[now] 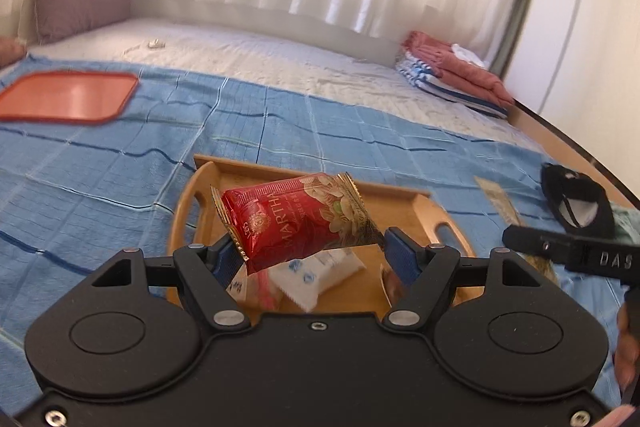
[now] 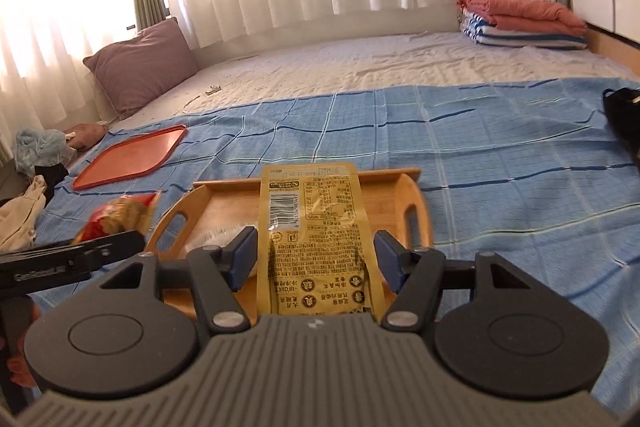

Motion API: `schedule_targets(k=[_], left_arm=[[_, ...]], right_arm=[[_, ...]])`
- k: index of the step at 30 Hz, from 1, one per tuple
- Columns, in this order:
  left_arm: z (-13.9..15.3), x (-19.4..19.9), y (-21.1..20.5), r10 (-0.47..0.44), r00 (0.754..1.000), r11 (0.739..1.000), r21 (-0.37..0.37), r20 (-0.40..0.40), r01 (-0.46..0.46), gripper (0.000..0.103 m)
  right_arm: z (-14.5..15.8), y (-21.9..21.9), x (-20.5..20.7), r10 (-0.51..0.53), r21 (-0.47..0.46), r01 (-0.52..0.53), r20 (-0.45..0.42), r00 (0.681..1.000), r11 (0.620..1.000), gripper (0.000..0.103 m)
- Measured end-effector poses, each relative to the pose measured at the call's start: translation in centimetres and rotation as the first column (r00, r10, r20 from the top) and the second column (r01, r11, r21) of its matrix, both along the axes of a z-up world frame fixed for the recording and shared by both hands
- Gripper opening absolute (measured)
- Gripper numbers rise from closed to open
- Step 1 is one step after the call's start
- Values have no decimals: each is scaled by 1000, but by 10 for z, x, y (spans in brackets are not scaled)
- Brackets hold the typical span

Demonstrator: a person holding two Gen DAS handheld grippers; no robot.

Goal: Organize snacks
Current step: 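Carry the chip bag and sauce packet over the tray and open both tools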

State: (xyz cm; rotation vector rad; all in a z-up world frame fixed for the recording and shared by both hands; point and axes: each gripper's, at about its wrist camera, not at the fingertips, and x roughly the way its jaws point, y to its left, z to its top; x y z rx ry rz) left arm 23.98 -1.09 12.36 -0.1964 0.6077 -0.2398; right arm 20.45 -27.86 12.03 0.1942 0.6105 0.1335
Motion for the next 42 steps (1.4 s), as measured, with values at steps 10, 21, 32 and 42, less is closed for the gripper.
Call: schedule_targets(k=[10,21,32,42], left_arm=[[-43,84,-24,43,995,998,48,-85,-39,73],[-71,131,-40,26,993,991,133,-119,-10,73],[-91,136,-42,65,988,981,192,-142,-36,86],[-68,100,-39,72,993,960,278,-95,-43,94]], right_arm=[[-55,14,79,-24,-8,23,-122,992,1000,66],[-99,25,119,-33,-61,21,-188,982,998,66],[-109,35,115,2,-122,-23,-163,987,992,79],[-88,41,90,34,-111,-46,-109,993,993,92]])
